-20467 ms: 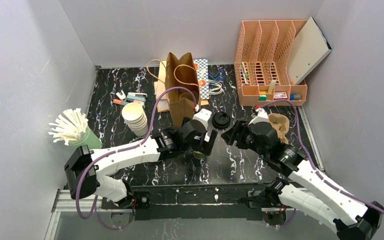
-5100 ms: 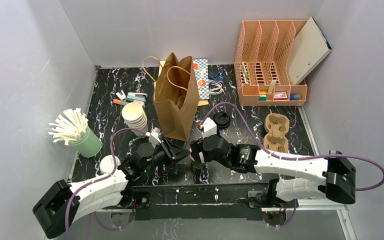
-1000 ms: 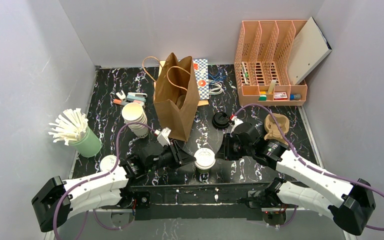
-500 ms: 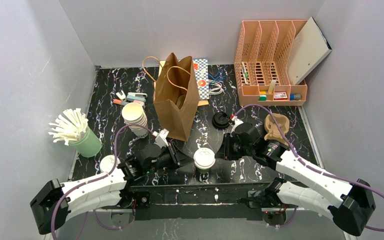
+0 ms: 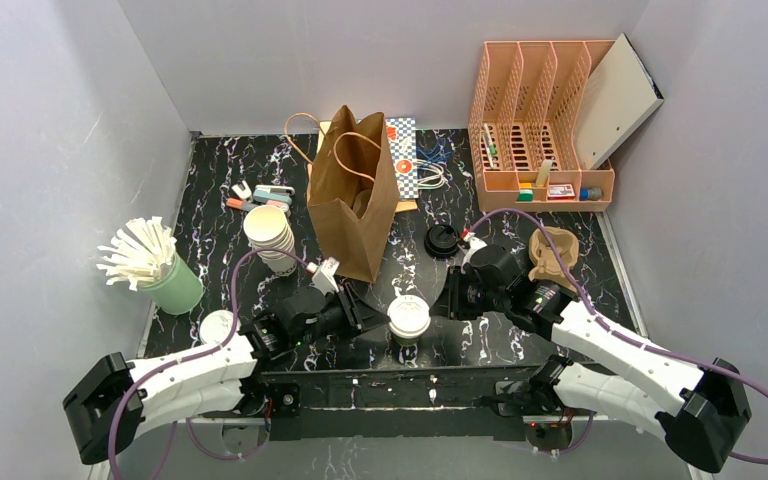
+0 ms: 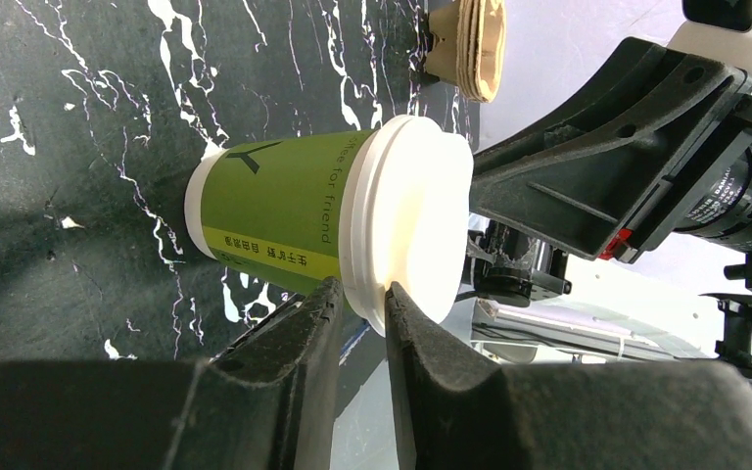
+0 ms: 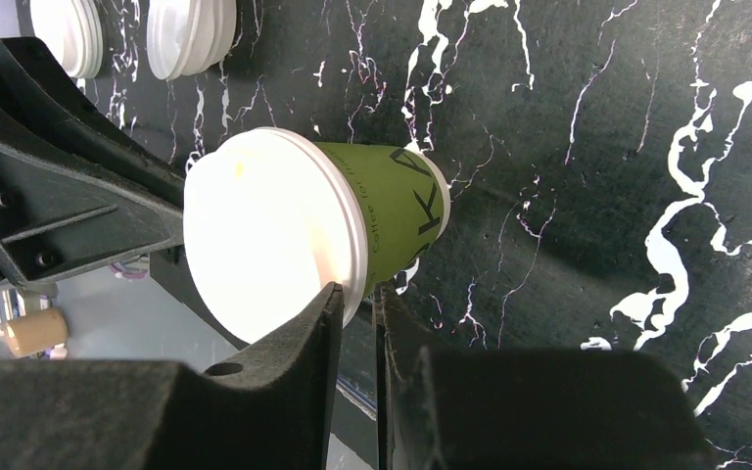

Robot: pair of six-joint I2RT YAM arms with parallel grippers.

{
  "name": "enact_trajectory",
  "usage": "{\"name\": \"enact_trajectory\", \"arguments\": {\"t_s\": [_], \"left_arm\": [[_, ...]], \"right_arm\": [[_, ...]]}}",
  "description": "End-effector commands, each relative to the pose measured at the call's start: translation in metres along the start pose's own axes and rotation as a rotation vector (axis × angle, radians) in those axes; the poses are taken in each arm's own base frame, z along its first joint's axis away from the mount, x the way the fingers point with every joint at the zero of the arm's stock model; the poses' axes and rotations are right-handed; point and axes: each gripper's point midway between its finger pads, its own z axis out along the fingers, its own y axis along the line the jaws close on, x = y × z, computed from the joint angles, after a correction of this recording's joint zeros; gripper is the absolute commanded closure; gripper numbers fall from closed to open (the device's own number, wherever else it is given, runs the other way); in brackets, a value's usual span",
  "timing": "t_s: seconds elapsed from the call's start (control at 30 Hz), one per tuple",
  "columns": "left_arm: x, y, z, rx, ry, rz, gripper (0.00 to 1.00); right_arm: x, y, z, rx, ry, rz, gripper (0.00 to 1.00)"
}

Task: Pack the takeout coffee

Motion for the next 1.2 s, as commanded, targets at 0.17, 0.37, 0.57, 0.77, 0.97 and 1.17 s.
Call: {"name": "enact_trajectory", "arguments": {"t_s": [0.17, 0.37, 0.57, 0.77, 0.97, 1.17], "left_arm": [[0.012, 0.032, 0.005, -0.087, 0.033, 0.008, 0.83], [0.018, 0.05, 0.006, -0.149, 0.056, 0.019, 0.85], [0.022, 0.067, 0.006, -0.219, 0.079, 0.037, 0.85], [0.028, 0.091, 0.003, -0.312, 0.1, 0.058, 0.86], [0.031, 0.105, 0.001, -0.353, 0.105, 0.064, 0.86], [0.033, 0.115, 0.0, -0.384, 0.113, 0.064, 0.86]], "right_arm": [[0.008, -0.005, 0.006, -0.006, 0.025, 0.003, 0.74], [0.015, -0.011, 0.008, 0.007, 0.046, 0.011, 0.74], [0.018, -0.016, 0.008, 0.022, 0.059, 0.012, 0.74], [0.02, -0.019, 0.01, 0.027, 0.066, 0.018, 0.74], [0.02, -0.02, 0.012, 0.028, 0.067, 0.023, 0.74], [0.021, -0.022, 0.014, 0.031, 0.069, 0.026, 0.74]]}}
